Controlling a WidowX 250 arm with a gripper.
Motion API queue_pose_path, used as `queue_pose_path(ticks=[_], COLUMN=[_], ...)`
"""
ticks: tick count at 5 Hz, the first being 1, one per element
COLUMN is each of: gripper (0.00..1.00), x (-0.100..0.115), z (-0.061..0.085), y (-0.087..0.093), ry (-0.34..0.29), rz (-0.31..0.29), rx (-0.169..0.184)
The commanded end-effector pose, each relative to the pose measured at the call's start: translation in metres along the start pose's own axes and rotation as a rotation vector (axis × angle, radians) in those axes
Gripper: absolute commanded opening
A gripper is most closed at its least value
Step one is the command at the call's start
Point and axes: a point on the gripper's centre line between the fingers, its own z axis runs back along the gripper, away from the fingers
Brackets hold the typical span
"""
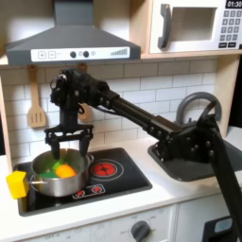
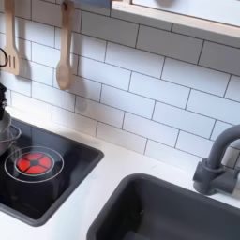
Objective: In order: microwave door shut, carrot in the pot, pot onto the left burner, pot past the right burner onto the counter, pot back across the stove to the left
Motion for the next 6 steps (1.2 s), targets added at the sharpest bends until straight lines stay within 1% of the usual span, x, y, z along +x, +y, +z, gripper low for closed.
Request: queue_pose_path(ticks=[1, 3, 5, 6], gripper=[1.00, 1.00, 1.00, 1.00], x=[-0.003, -0.002, -0.004, -0.003], z=[-0.009, -0.022, -0.031, -0.031], y=[0.003, 0.002, 0.000, -0.003], ry=[0.017, 0.043, 0.066, 0.068], rz=[-0.016, -0.043, -0.057, -0.064], rx=[-0.015, -0.028, -0.040, -0.044])
